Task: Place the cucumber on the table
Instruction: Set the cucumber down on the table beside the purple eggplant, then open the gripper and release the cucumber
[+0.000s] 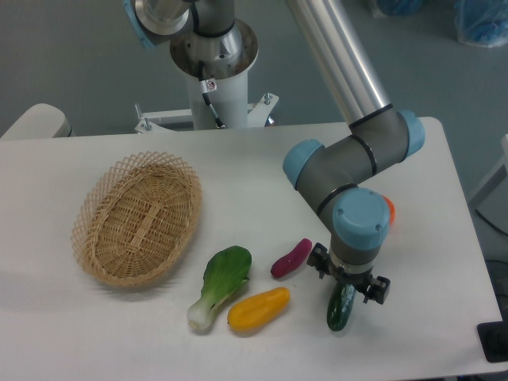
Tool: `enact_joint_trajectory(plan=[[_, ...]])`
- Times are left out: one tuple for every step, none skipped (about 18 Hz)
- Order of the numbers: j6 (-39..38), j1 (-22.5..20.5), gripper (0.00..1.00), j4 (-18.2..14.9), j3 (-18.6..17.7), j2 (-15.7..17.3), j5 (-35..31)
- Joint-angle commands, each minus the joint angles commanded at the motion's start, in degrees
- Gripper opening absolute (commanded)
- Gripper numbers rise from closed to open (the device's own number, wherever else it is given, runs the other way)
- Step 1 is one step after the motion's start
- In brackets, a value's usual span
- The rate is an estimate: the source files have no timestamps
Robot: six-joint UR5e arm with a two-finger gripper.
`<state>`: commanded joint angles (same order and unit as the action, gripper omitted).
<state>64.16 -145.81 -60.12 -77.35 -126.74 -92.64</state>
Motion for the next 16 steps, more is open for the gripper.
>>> enact_joint_trajectory(plan=[[0.5,-0.1,1.00,-0.1,0.0,0.2,0.1],[1.3,-0.4,1.00,-0.2,0.0,0.6,0.5],[2.3,-0.6,1.00,-0.3,0.0,1.0,1.4],[3.1,-1.0,1.00,-0.4,0.0,1.3,2.5],[3.3,-1.4,1.00,-0.4,0.0,1.8,3.6],[3.3,-2.0,1.00,-0.4,0.0,2.2,4.5],[3.3,-2.5,1.00,-0.4,-0.1,2.6,5.0],[3.6,-2.9,1.00,-0.6,-0.2,2.9,5.1],[4.2,-3.2,1.00,-1.2,-0.1,3.0,5.1],[5.6,-3.5,1.00,-1.8,0.0,3.3,5.0],[7.1,-3.6,1.00,-2.5,0.0,3.6,4.9],[8.3,-3.6,1.00,-3.2,0.0,3.8,4.7],[8.9,-3.7,1.00,-3.7,0.1,3.8,4.7],[9.6,-4.1,1.00,-3.8,0.2,3.9,4.7],[10.4,-4.7,1.00,-4.0,0.1,4.4,4.6],[10.9,-5.0,1.00,-4.8,0.1,4.9,4.6]])
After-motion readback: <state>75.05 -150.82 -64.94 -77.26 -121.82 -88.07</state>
